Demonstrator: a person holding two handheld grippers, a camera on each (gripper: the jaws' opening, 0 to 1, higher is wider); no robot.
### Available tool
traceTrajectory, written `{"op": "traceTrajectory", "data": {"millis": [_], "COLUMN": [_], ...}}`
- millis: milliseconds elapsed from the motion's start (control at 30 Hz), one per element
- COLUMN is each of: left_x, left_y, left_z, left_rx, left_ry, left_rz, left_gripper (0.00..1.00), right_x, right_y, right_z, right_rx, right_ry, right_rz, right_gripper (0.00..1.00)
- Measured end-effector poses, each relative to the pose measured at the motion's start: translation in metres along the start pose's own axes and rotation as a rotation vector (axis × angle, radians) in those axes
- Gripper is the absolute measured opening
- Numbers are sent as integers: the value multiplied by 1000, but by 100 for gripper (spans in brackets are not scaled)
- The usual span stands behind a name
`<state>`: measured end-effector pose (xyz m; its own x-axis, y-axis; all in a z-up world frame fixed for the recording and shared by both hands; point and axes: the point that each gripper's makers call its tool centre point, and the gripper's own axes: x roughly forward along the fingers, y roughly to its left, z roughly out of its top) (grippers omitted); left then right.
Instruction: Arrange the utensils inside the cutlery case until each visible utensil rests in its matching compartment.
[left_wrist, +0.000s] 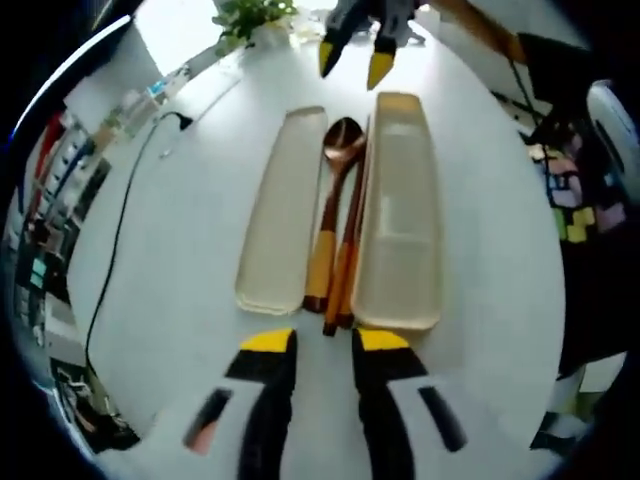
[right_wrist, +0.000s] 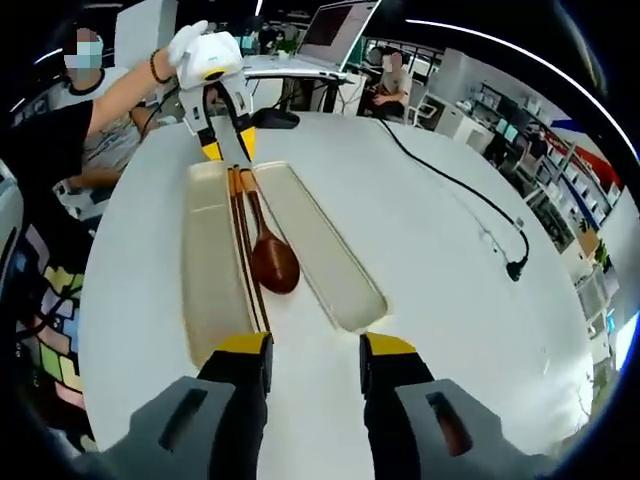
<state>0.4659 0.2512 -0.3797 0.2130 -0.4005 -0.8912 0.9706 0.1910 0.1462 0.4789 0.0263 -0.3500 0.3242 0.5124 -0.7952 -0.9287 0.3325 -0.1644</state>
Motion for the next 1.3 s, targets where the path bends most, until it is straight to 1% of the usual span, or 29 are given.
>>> {"op": "traceTrajectory", "data": {"millis": [100, 267, 367, 467, 567, 633, 733, 833, 900, 1000, 1033, 1067, 1100, 1133, 1200, 1300], "left_x": [1, 2, 2, 3, 2, 2, 3, 3, 2, 2, 2, 2, 2, 2, 2, 2], "left_y": [-2, -8, -9, -9, -9, -9, -8, -9, -10, -9, -10, -10, -9, -9, -9, -7], "left_z": [0, 1, 2, 2, 2, 2, 3, 3, 2, 3, 3, 3, 3, 3, 3, 3], "left_rx": [-1, -17, -15, -17, -12, 24, 9, 14, 24, 20, 20, 22, 18, 13, -6, -37], "left_ry": [30, 66, 81, 101, 127, 150, 178, 193, 194, 187, 183, 178, 172, 169, 155, 122], "left_rz": [-35, -86, -105, -125, -139, -148, -148, -150, -152, -156, -157, -160, -164, -167, -178, -197], "left_gripper": [21, 13, 12, 12, 12, 11, 11, 11, 10, 10, 10, 10, 10, 10, 10, 10], "right_x": [6, 12, 15, 18, 19, 20, 23, 23, 24, 28, 29, 29, 30, 31, 32, 32], "right_y": [2, 6, 12, 15, 22, 25, 30, 32, 33, 32, 33, 37, 35, 33, 33, 33], "right_z": [1, 5, 4, 3, 1, 0, -3, -3, -2, -5, -6, -7, -4, -5, -4, -5], "right_rx": [-19, -36, -49, -53, -59, -66, -88, -88, -99, -98, -100, -89, -75, -76, -69, -109], "right_ry": [21, 39, 60, 76, 93, 100, 116, 127, 130, 155, 162, 164, 149, 153, 166, 210], "right_rz": [16, 55, 81, 88, 118, 133, 155, 169, 174, 201, 210, 236, 225, 215, 218, 205], "right_gripper": [35, 34, 33, 30, 28, 28, 27, 24, 23, 17, 13, 8, 5, 2, 2, 2]}}
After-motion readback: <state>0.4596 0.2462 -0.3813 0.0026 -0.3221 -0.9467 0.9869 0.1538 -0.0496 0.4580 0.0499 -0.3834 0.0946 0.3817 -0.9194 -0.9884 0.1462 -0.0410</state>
